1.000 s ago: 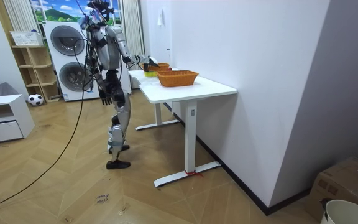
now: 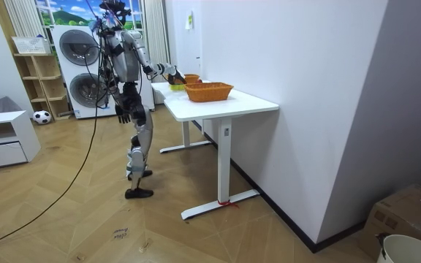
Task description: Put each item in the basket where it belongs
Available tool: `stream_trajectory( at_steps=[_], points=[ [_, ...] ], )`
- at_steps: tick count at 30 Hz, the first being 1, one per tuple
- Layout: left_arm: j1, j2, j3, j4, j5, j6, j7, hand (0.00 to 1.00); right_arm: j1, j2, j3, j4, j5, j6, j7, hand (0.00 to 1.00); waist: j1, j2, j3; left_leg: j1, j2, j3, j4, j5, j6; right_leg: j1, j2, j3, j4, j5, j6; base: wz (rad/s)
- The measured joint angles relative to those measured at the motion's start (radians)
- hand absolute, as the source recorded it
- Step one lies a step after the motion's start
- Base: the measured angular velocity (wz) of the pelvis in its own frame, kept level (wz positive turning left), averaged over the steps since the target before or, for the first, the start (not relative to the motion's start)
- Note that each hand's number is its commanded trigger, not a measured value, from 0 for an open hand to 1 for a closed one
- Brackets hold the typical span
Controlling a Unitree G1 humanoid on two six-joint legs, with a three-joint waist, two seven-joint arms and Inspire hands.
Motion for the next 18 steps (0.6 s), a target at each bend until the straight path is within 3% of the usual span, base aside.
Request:
stream_trajectory(
  at_steps=[7, 13, 18],
  points=[
    [0.001, 0.008, 0.0, 0.0, 0.004, 0.01, -0.019, 0.0, -0.058, -0.031, -0.018, 0.06, -0.001, -0.002, 0.01, 1.0, -0.001, 0.0, 0.0013, 0.007, -0.004, -0.013, 0.006, 0.0, 0.0, 0.014, 0.0, 0.001, -0.001, 0.0, 0.0, 0.06],
    [0.004, 0.01, 0.001, -0.002, 0.005, 0.013, -0.039, 0.0, -0.061, -0.037, -0.021, 0.079, -0.015, 0.019, 0.062, 1.0, 0.002, -0.016, -0.0032, 0.007, -0.006, -0.017, 0.008, 0.0, 0.0, 0.014, 0.0, 0.001, -0.001, 0.0, 0.0, 0.03],
    [0.0, 0.01, 0.001, -0.002, 0.005, 0.015, -0.047, 0.0, -0.061, -0.04, -0.038, 0.079, -0.032, 0.018, 0.093, 1.0, 0.001, -0.034, 0.0025, 0.006, -0.006, -0.018, 0.012, 0.0, 0.0, 0.015, 0.001, 0.002, -0.001, 0.0, 0.0, 0.0]
  ],
)
